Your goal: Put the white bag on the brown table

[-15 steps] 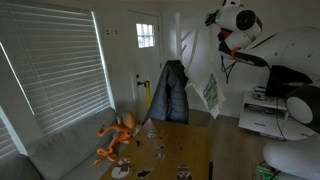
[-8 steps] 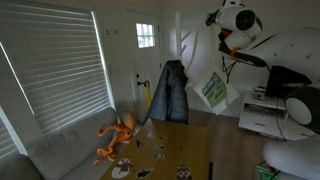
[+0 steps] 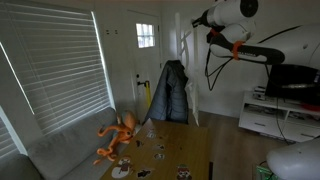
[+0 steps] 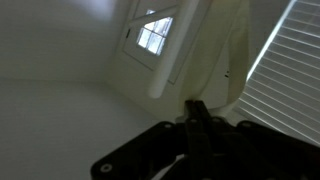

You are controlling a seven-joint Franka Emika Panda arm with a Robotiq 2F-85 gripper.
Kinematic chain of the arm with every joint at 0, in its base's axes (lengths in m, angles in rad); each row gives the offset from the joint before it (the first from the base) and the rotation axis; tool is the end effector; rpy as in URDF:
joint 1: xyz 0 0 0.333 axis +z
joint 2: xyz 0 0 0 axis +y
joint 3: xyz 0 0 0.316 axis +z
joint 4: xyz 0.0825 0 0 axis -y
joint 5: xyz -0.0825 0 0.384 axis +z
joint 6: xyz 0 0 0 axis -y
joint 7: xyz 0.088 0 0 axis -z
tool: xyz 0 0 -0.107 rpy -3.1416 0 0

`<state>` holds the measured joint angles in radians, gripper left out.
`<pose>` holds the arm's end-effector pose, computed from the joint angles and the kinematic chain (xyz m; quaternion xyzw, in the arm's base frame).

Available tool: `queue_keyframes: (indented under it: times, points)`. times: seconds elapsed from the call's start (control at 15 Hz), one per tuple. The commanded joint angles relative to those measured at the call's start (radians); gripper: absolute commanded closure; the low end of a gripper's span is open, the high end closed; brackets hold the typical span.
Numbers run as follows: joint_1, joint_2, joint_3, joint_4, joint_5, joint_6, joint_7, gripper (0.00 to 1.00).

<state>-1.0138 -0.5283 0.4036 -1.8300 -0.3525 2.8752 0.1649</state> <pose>0.3874 -0.1344 0.8854 0.6942 -0.1324 0.5977 0.3786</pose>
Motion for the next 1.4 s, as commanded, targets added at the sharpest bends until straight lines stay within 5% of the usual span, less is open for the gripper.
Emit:
queue_keyframes:
  times: [0.0,0.53,0.87,1.33]
  points:
    - [0.218,0.038,-0.09,0.015,0.056,-0.091,-0.007,0.99]
    - [0.495,0.108,-0.272,0.02,0.027,-0.118,0.061,0.99]
    - [0.432,0.082,-0.347,0.016,-0.169,-0.087,0.056,0.99]
    - [0.298,0.129,-0.38,-0.06,-0.198,0.057,0.163,0.99]
